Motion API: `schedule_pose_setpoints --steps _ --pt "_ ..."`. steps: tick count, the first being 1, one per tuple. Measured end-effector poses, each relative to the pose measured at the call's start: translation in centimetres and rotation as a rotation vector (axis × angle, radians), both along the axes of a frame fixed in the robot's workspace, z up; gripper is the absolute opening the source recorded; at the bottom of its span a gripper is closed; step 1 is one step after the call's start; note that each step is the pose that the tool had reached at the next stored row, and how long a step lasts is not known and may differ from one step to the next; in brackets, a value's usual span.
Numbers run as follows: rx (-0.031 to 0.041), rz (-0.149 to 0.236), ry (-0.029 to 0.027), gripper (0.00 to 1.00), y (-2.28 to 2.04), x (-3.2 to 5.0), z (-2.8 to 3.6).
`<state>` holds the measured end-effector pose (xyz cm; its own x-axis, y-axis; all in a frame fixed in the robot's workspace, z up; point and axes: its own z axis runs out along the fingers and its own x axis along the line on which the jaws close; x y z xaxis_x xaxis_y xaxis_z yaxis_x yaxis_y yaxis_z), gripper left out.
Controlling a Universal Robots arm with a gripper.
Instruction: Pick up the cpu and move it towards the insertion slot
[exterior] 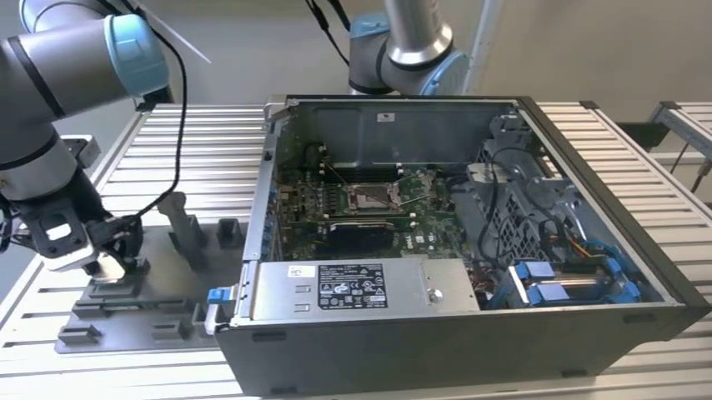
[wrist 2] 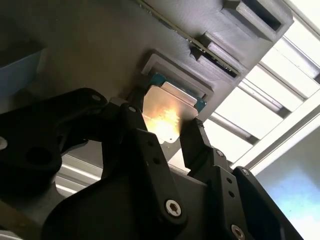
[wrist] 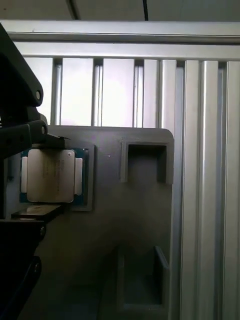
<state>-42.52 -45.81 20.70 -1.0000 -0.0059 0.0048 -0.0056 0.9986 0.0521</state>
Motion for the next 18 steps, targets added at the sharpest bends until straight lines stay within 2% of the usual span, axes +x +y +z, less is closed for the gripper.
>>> schedule_pose_setpoints --steps 5,13,18 --pt "0.0000 0.000 0.0000 0.00 0.00 0.00 1.81" --pt "0.0005 0.000 -0.0001 0.00 0.00 0.00 4.13" --pt "0.0009 0.000 0.0001 0.00 -0.01 0.00 6.04"
